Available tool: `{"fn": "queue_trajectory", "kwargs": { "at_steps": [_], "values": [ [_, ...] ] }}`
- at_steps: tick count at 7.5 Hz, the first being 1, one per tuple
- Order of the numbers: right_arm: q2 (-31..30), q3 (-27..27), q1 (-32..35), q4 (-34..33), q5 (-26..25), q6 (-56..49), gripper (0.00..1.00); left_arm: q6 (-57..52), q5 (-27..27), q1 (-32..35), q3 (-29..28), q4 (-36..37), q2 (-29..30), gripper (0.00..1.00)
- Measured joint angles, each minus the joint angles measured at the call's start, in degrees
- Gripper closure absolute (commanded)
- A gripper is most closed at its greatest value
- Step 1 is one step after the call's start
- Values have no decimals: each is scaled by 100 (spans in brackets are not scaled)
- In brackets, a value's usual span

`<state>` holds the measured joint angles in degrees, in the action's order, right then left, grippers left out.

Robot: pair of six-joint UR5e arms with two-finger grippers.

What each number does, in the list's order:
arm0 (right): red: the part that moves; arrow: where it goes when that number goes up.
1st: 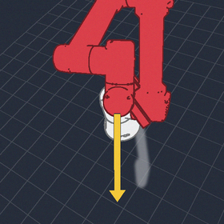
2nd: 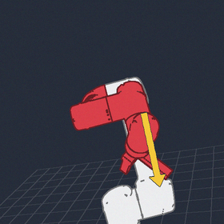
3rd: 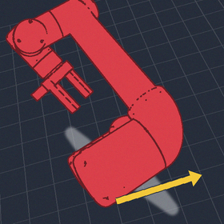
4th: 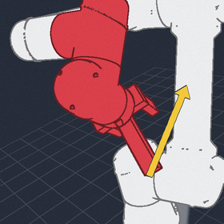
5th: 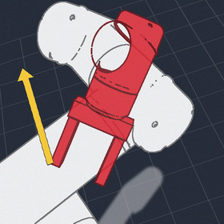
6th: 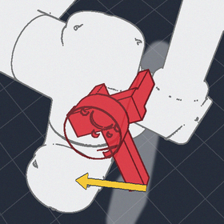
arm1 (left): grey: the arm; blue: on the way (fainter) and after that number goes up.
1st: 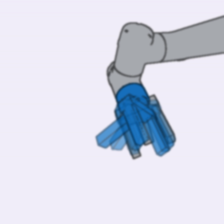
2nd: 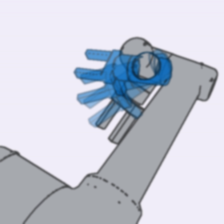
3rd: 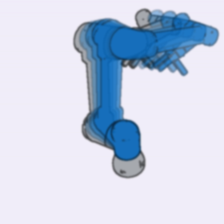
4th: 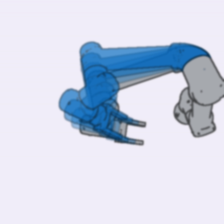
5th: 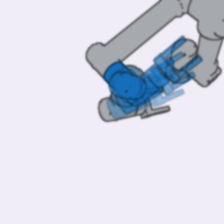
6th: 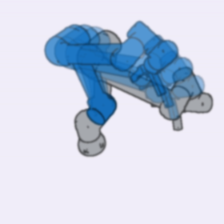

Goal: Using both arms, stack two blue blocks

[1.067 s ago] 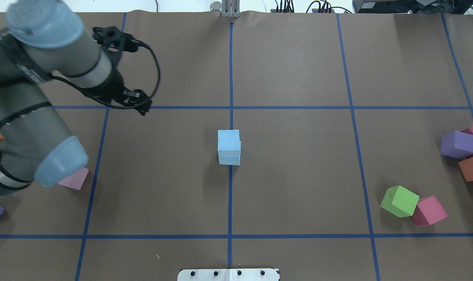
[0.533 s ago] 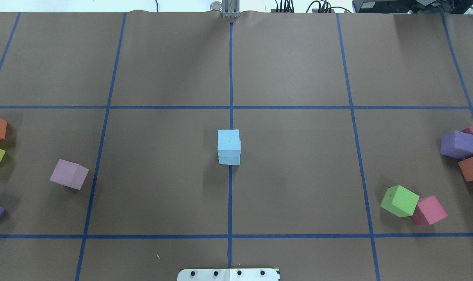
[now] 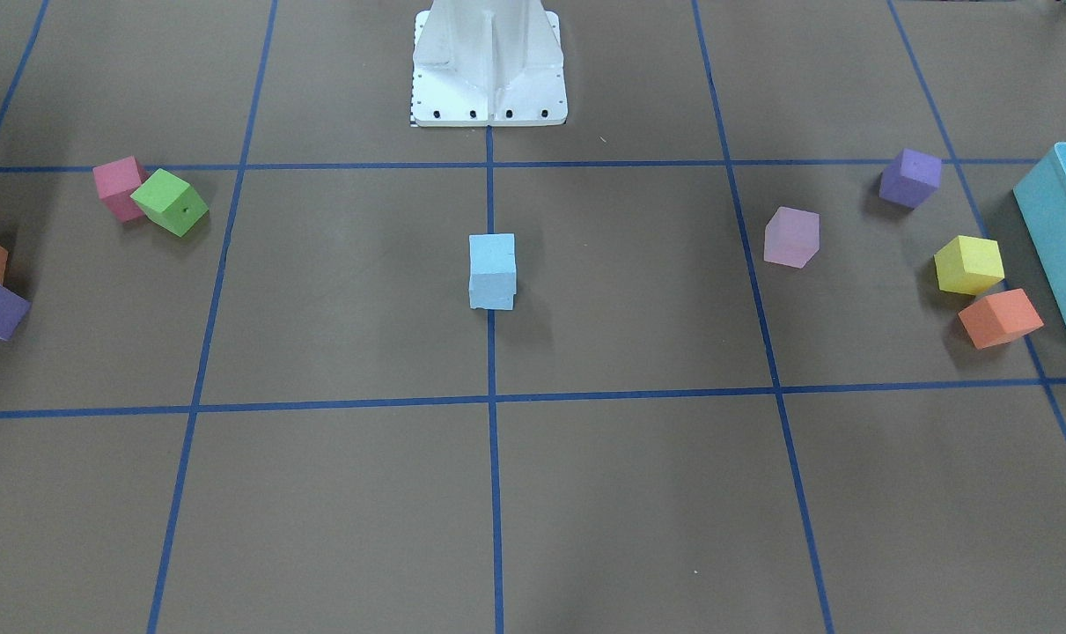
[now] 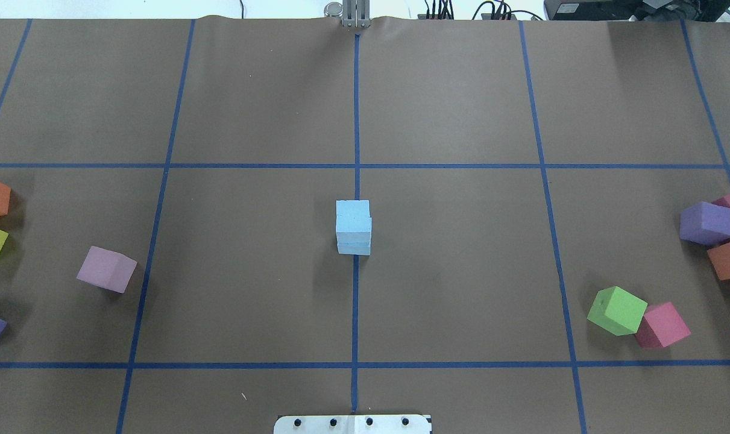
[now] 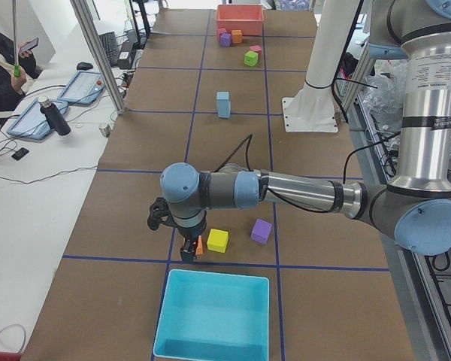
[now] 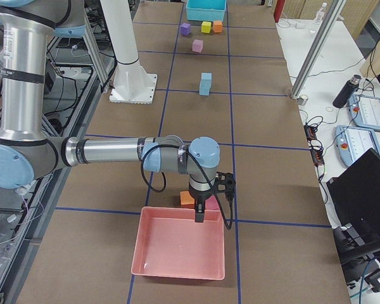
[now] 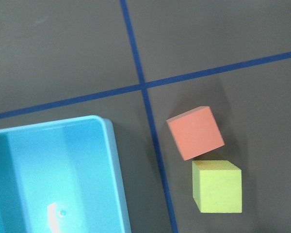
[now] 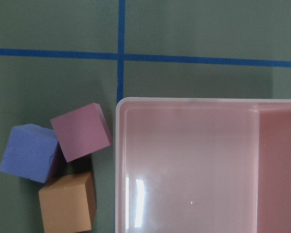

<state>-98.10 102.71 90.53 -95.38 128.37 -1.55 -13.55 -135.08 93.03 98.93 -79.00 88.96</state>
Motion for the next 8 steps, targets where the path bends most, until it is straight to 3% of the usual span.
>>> {"fn": "queue_trajectory", "kwargs": {
  "at_steps": [8],
  "values": [
    [2, 4, 0, 18, 3, -12, 0, -13, 23, 75, 164, -382, -220, 2]
  ]
}}
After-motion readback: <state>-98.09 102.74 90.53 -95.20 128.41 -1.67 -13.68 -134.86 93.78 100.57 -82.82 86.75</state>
